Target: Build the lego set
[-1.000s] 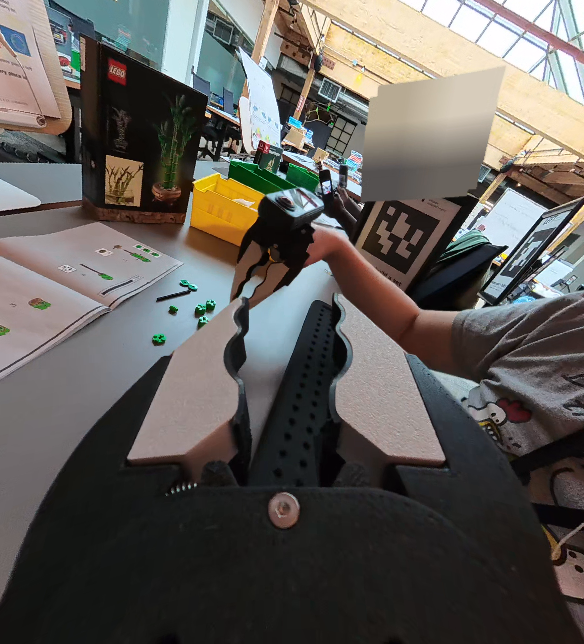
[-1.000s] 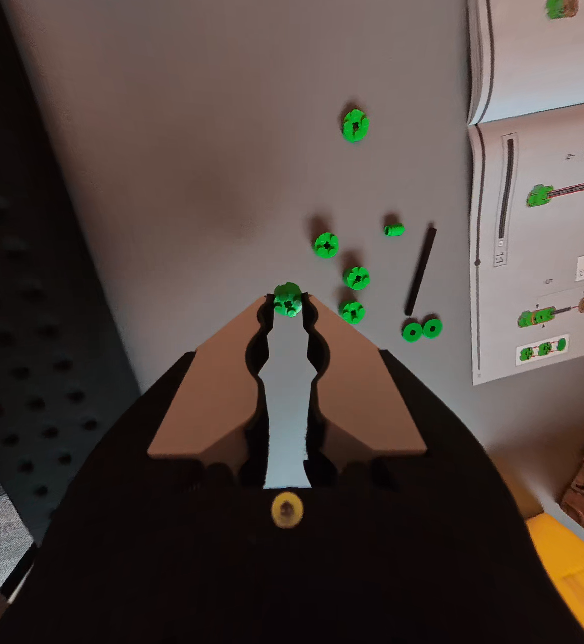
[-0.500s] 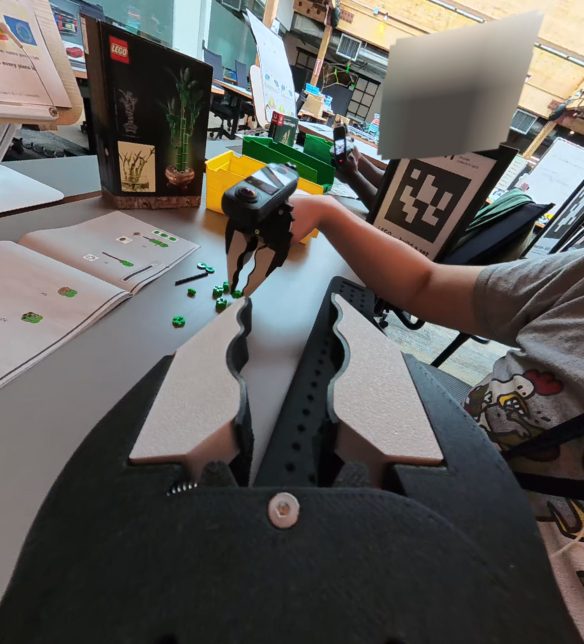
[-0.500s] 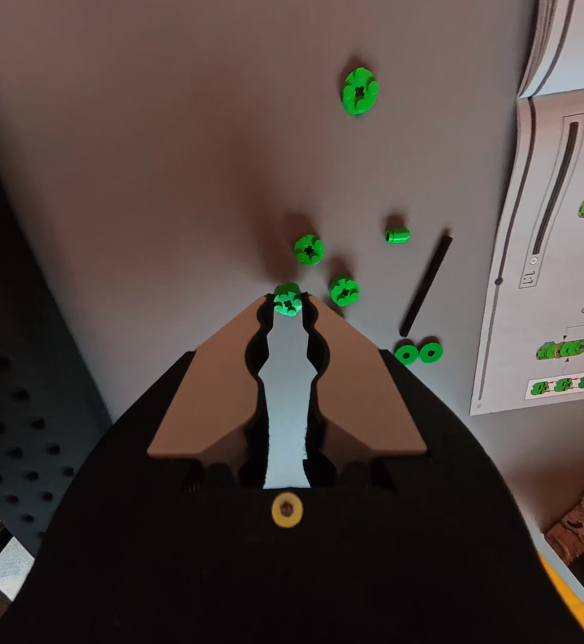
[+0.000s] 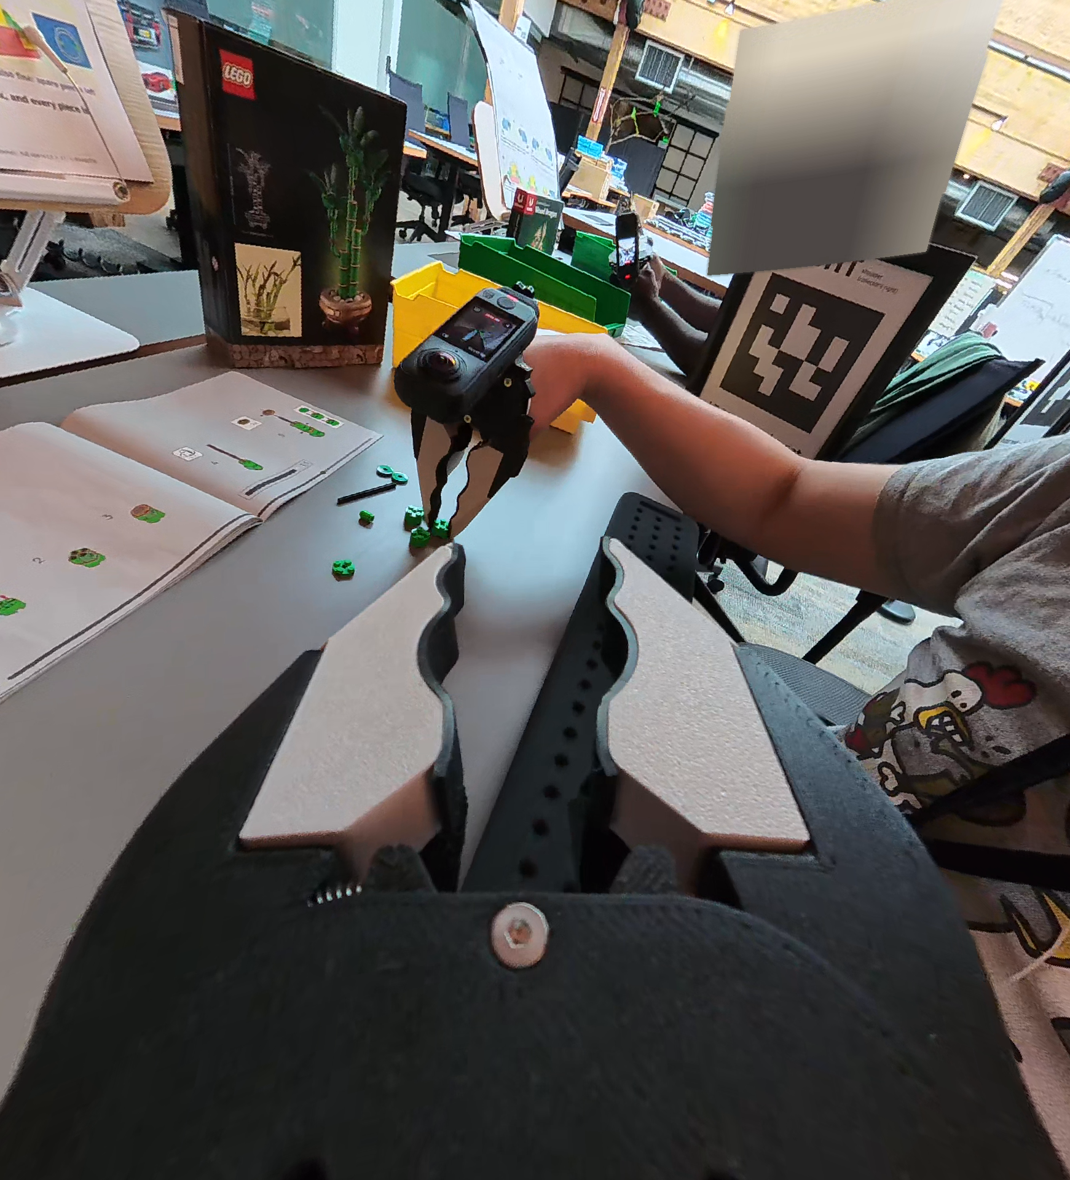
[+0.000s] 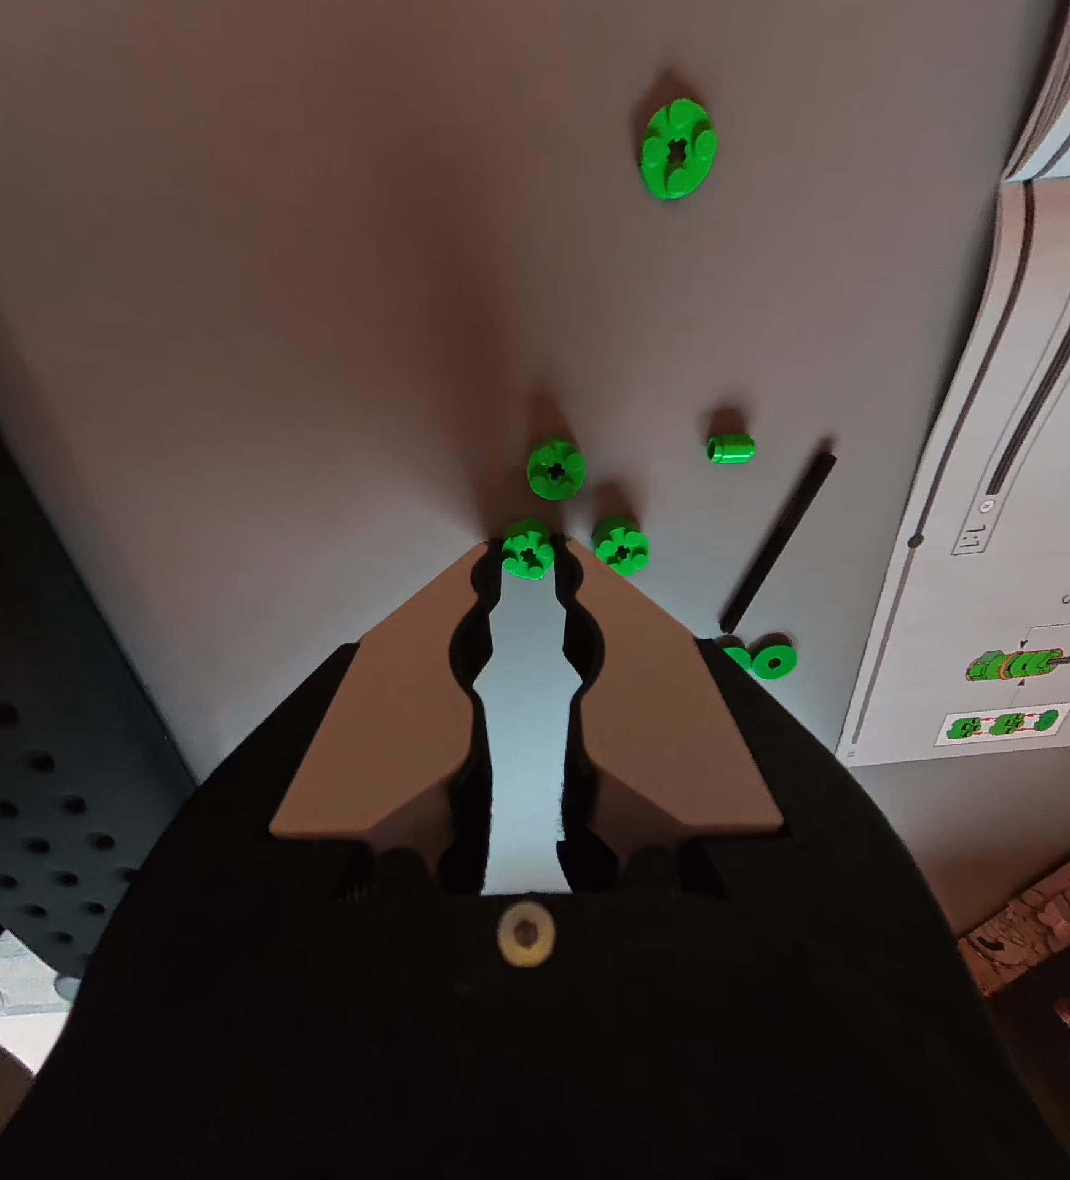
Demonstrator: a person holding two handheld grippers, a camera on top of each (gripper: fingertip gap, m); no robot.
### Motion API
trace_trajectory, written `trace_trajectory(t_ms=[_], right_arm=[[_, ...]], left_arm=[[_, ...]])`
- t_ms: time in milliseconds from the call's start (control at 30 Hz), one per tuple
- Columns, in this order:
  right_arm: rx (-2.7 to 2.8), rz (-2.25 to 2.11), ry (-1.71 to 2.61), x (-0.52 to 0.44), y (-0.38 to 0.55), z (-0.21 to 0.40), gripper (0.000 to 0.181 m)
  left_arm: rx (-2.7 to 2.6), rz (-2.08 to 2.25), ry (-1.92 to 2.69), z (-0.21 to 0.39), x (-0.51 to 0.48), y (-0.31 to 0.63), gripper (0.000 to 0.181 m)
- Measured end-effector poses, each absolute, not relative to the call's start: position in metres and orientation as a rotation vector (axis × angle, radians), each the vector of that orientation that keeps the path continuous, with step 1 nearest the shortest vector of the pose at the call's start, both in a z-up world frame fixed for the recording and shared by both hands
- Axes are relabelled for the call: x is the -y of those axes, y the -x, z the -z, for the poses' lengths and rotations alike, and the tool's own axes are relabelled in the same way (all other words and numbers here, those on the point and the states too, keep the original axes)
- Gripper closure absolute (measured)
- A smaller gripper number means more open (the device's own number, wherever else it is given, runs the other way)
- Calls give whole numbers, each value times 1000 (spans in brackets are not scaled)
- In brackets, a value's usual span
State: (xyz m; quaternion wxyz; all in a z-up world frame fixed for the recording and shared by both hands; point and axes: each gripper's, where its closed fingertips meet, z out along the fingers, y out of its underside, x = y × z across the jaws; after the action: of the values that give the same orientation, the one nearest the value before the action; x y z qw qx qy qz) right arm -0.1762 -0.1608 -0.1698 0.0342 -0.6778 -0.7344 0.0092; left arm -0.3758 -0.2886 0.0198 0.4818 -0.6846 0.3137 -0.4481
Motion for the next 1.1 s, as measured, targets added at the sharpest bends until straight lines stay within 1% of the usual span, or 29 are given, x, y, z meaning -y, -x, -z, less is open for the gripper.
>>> trace_trajectory(t_ms=[67,167,267,400,533,633,700,733,833,867,933,1033,1100], right_arm=[[2270,-20,2076,161,177,170,165],[2244,-35,2060,160,177,166,159],[2088,-105,2001,158,179,143,156],[1690,-151,1775,151,172,79,155],[1169,-227,1361,161,156,-11,154],[846,-397,1113,186,138,-67,139],[747,-398,1090,184,126,-81,120],[721,-390,1088,180,123,-86,112],[693,-362,1109,162,123,-89,112],[696,-353,1111,156,125,-88,114],[674,-363,1118,142,129,-81,127],[678,-481,1129,136,146,-52,136],[671,-536,1186,135,156,-27,137]], left_arm=[[-762,1092,1666,-20,288,377,141],[-743,1062,1665,-19,285,382,138],[-710,1029,1664,-19,281,394,136],[-642,897,1683,-16,273,420,134],[-543,705,1678,-14,265,452,133],[-428,553,1639,-14,261,480,128],[-371,453,1621,-12,259,497,127],[-351,411,1619,-12,258,504,126],[-308,358,1612,-18,254,516,125],[-293,353,1613,-21,252,518,125],[-254,332,1608,-28,248,522,125],[-196,293,1610,-33,245,528,125],[-170,252,1631,-29,244,535,125]])
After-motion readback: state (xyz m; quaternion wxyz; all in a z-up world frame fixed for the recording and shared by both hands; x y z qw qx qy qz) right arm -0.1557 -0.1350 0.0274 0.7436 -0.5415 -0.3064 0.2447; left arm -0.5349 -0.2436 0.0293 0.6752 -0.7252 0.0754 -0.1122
